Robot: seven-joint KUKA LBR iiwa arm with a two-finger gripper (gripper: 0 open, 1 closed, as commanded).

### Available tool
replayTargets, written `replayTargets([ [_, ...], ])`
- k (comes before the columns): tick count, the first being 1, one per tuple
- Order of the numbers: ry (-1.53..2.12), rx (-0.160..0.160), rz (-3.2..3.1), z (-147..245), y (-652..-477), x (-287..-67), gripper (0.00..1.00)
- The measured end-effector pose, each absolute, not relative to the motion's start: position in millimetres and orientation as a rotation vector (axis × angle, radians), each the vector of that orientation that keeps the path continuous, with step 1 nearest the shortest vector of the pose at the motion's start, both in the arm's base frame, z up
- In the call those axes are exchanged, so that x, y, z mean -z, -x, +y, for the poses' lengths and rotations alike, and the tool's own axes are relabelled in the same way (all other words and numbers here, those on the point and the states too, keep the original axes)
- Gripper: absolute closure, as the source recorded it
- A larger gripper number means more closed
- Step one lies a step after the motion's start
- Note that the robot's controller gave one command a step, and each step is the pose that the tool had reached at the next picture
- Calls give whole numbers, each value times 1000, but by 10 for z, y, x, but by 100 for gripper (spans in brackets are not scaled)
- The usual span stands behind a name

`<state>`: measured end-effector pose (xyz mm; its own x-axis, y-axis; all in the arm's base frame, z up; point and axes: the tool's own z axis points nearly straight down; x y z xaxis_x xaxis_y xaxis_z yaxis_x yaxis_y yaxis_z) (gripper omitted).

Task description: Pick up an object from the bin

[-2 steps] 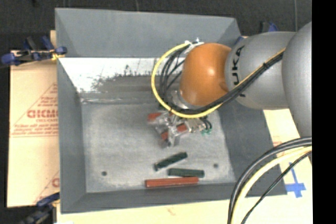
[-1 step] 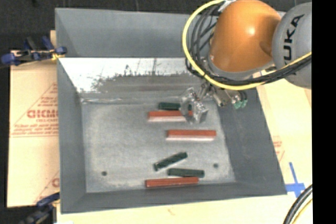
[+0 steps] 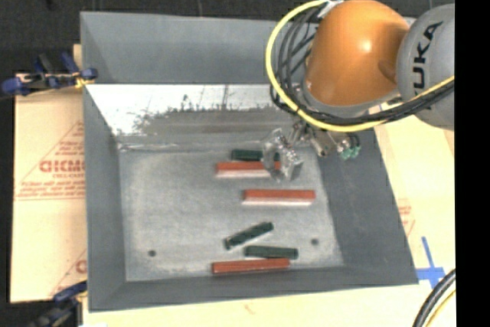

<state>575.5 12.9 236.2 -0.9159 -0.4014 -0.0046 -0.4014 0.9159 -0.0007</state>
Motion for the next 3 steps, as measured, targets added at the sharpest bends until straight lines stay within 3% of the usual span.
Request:
replayTargets([
  [1,621,-2,3078,246,-5226,-1580,0],
  [2,619,-2,3077,246,-5232,-1586,0],
  [3,602,1,3072,149,-5036,-1143,0],
])
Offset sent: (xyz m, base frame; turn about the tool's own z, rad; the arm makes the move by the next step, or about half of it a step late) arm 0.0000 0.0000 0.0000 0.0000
